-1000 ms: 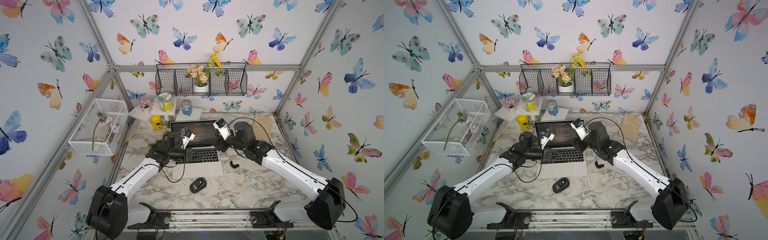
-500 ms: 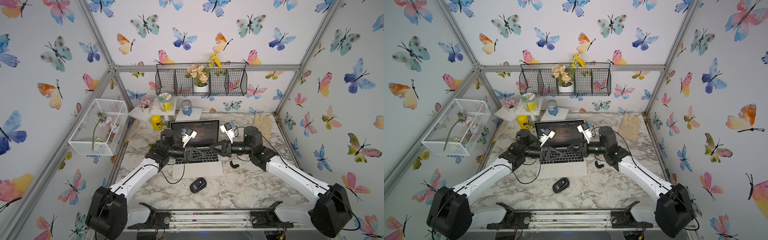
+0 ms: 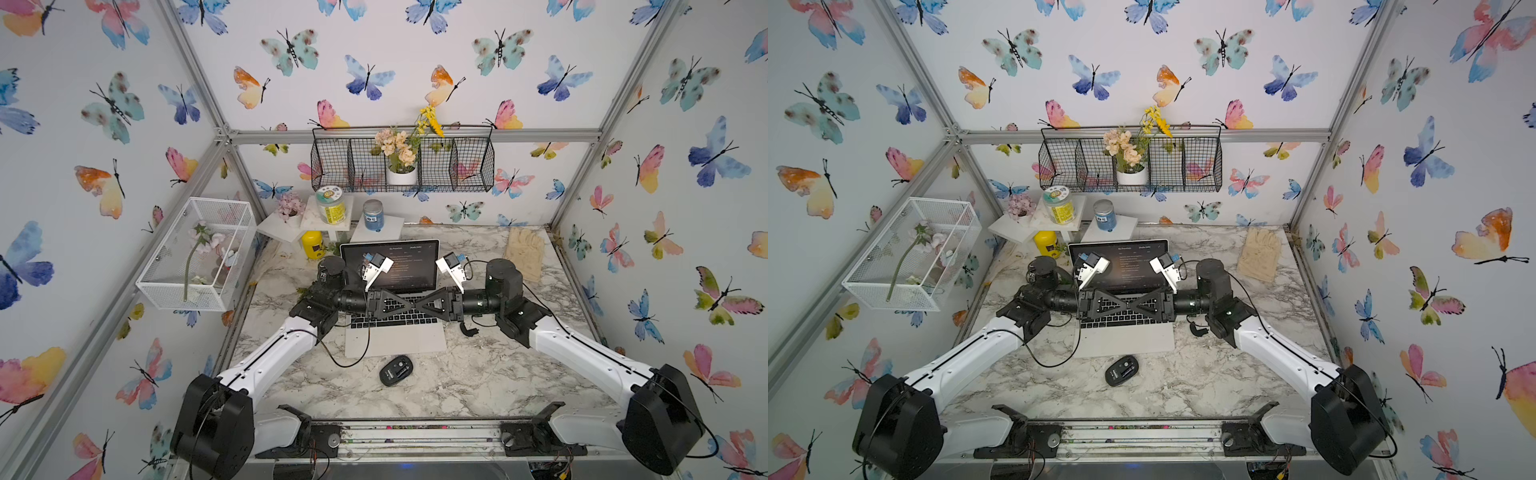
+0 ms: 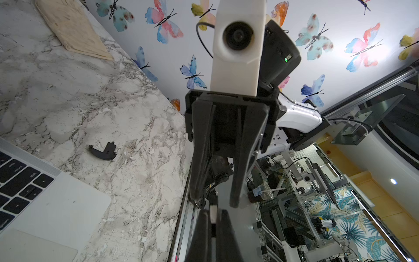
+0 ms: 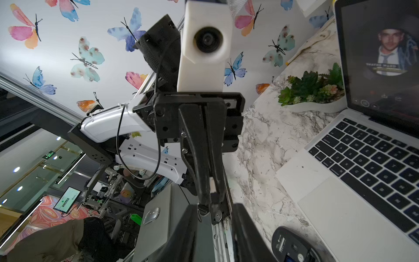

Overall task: Remove the wireless mouse receiver from the laptop
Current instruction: Adjust the USB plug.

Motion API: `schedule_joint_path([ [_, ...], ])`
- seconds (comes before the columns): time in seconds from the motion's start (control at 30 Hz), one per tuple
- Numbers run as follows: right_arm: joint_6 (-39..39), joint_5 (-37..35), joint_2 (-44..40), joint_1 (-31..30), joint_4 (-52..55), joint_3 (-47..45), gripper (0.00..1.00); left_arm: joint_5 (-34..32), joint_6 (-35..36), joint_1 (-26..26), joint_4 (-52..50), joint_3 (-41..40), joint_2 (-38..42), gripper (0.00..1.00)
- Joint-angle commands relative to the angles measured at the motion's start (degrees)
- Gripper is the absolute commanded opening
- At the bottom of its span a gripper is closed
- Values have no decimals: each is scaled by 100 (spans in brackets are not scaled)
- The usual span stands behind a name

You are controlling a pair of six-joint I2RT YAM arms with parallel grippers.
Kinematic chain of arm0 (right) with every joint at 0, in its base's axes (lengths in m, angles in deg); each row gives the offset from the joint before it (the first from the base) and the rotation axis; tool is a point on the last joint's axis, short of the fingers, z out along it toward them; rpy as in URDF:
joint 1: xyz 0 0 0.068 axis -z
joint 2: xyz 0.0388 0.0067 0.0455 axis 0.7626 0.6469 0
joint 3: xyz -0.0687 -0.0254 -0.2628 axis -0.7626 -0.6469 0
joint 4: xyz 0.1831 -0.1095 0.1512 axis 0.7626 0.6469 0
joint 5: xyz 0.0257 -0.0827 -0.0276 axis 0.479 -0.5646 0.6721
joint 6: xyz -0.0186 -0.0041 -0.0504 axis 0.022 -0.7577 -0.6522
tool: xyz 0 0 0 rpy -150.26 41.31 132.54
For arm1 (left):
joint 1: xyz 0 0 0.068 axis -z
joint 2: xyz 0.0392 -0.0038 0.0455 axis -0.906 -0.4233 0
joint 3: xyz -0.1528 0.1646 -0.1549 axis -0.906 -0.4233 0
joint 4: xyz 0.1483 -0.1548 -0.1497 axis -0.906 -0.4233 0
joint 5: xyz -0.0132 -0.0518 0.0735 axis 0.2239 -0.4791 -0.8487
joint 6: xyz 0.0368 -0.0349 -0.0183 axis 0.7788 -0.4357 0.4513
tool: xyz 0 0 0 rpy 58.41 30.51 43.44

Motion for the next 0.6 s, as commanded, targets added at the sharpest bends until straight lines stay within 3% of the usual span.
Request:
schedule_joint_path([
  [0.0, 56, 163, 61, -61, -363, -52, 30, 258, -110, -32, 265, -35, 125, 0],
  [0.17, 120, 124, 219, -140, -529, 36, 28, 299, -202, -23, 373, -84, 122, 0],
  [0.33, 149, 99, 255, -177, -596, 6, 13, 302, -160, -21, 326, -57, 94, 0],
  [0.57, 121, 18, 155, -185, -620, -18, 2, 314, -143, -19, 305, -79, 23, 0],
])
